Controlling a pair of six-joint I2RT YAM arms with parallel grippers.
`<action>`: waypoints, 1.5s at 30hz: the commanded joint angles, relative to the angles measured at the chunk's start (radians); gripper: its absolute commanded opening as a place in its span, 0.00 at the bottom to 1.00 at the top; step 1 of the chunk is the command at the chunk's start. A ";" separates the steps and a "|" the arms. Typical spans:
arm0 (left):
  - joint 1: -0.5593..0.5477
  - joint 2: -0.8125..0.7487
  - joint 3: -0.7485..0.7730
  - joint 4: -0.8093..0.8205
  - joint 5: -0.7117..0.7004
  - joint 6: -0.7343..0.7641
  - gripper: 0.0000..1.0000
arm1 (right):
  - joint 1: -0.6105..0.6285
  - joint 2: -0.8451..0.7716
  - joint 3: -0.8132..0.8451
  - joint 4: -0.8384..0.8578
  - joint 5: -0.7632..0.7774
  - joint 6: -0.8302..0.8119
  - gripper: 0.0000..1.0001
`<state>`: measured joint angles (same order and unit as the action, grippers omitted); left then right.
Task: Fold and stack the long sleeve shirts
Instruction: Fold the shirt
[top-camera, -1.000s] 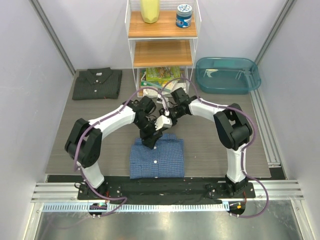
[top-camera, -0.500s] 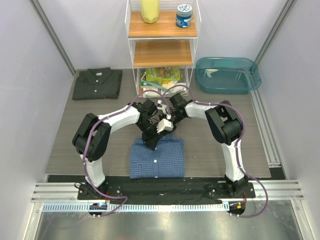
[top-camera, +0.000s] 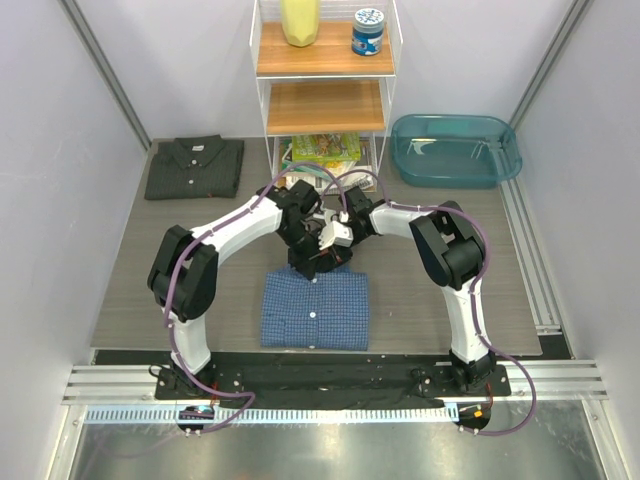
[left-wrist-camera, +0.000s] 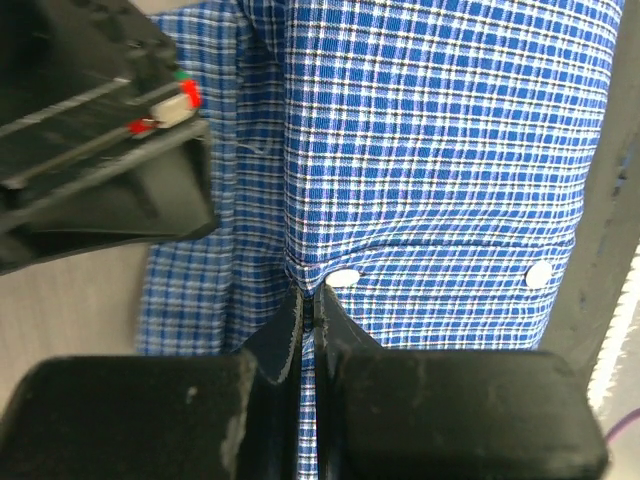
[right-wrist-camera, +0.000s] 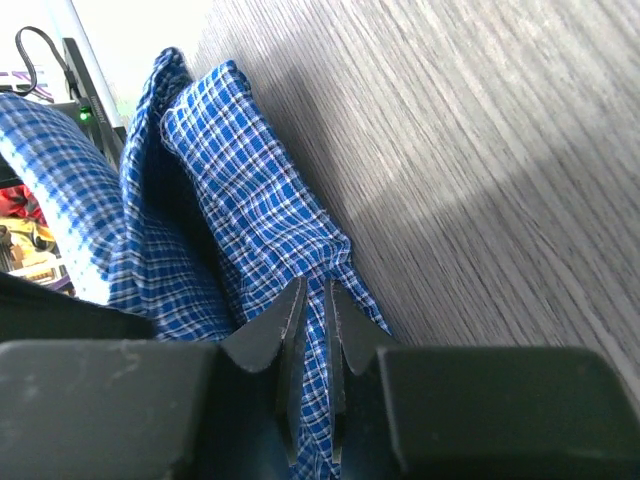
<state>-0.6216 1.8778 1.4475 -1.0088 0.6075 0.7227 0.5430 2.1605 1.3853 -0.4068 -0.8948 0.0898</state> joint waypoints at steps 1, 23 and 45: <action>0.000 -0.029 0.047 -0.024 -0.087 0.038 0.00 | 0.003 0.010 0.031 0.016 0.011 -0.019 0.18; 0.094 0.014 0.016 -0.077 -0.110 0.096 0.57 | 0.003 0.001 0.049 -0.026 0.025 -0.067 0.18; 0.053 0.081 0.053 0.033 0.040 0.113 0.49 | 0.002 0.021 0.061 -0.024 0.019 -0.061 0.18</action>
<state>-0.5587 1.9514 1.4525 -0.9791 0.6003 0.7998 0.5430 2.1700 1.4178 -0.4347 -0.8814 0.0471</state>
